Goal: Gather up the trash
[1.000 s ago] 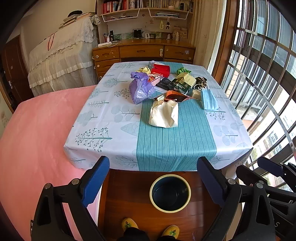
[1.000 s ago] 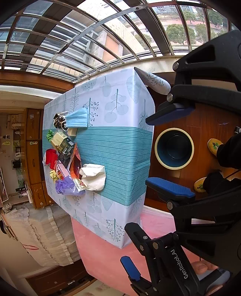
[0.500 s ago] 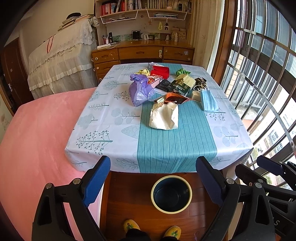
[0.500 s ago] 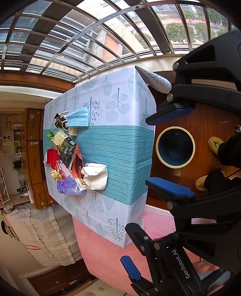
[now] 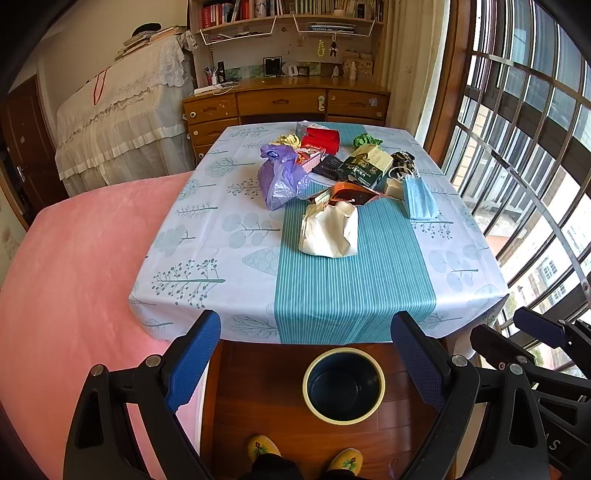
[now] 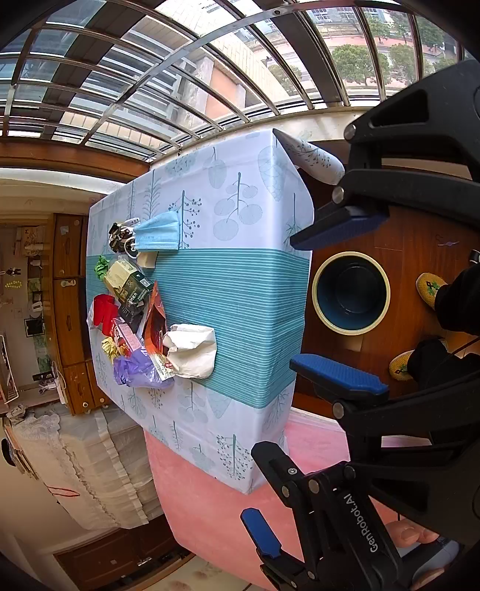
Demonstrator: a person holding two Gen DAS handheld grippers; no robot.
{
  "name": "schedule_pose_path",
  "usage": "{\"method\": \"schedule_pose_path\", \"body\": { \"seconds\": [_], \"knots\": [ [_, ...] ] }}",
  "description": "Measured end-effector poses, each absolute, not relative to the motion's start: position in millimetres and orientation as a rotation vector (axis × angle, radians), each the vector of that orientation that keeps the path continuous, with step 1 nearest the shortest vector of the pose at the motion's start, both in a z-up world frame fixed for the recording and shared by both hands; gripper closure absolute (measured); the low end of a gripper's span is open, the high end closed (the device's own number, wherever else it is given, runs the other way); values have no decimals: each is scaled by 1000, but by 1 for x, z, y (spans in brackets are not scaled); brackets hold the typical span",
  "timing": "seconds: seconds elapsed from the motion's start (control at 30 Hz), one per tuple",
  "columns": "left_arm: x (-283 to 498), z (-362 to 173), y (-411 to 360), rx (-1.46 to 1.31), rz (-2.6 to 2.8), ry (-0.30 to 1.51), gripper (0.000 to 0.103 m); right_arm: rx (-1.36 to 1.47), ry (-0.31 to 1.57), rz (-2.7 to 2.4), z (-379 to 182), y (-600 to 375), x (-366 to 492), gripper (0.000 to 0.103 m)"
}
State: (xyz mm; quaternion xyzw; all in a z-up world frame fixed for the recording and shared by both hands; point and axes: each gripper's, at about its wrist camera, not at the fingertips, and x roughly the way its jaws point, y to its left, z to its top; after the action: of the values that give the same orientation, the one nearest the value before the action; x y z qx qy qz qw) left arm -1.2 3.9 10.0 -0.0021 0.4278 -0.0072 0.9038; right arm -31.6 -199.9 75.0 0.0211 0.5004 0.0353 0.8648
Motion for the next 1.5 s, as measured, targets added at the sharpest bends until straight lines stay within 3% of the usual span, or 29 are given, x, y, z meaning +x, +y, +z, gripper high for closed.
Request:
{"method": "schedule_pose_path", "body": {
  "seconds": [0.9,1.5],
  "knots": [
    [12,9,2,0,7,882,8,50,1029,113,75,-207,-12,47],
    [19,45,16,-10,57,835,8,6,953,166,94,-195,5,47]
  ]
}}
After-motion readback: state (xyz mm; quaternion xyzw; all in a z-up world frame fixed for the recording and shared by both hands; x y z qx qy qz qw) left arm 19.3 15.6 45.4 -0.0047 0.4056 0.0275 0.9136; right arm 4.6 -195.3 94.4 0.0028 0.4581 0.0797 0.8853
